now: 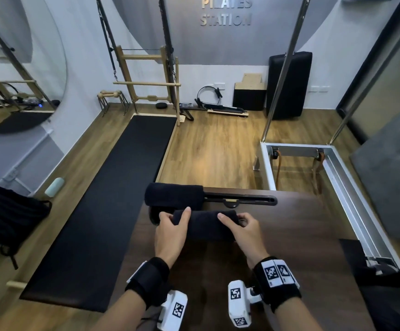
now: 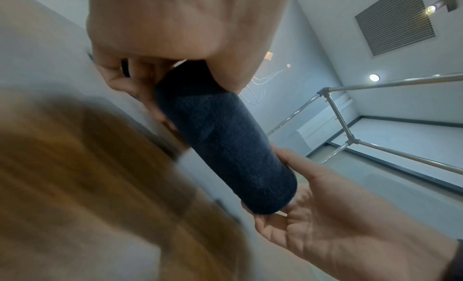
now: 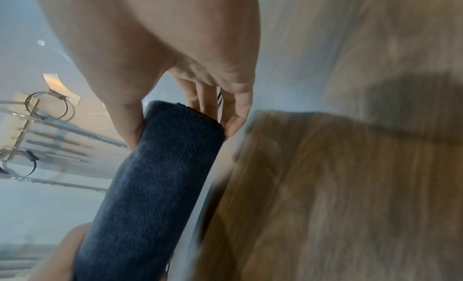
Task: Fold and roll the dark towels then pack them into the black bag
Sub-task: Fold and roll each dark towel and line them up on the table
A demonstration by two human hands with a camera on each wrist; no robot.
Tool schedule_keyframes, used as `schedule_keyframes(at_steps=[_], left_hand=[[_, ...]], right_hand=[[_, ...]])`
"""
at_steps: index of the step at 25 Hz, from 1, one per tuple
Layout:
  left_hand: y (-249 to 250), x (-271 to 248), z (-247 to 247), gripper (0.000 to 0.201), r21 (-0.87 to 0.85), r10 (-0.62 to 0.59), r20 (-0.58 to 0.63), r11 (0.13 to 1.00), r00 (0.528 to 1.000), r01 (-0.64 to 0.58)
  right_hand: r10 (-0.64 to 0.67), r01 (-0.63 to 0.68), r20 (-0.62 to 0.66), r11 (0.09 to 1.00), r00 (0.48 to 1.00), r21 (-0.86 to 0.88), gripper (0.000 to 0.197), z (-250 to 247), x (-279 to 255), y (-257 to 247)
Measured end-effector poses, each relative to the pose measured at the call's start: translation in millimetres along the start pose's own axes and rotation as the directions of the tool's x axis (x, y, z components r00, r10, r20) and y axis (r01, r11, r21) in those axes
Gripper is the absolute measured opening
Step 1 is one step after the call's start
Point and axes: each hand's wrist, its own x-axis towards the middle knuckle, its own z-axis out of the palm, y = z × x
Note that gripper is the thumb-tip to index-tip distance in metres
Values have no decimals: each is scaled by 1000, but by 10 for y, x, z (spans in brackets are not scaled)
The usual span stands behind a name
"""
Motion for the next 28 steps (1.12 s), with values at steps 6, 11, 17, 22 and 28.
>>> schedule_keyframes(at_steps=[6,11,17,22,28], left_hand=[[-157,348,-627,47,1,11,-115,1000,993,-11],[-206,569,-739,48,27,73,-66,997,995,-72],[-424,540,-782,45,-11,139,25,990,990,-139],[-464,644,-795,50,124,174,8,977,985,-174],[-473,691,-749,47,94,161,-25,983,987,-158]], right_hand=[[-10,9,-20,999,1000,-37,37,898,-72,-41],[-6,-5,-160,998,987,-67,24,1146,-101,-25],[-57,-17,-303,972,951,-236,45,1276,-105,55],[-66,-58,-371,947,926,-315,40,1333,-33,48],[-66,-83,-388,931,919,-355,39,1348,11,69]])
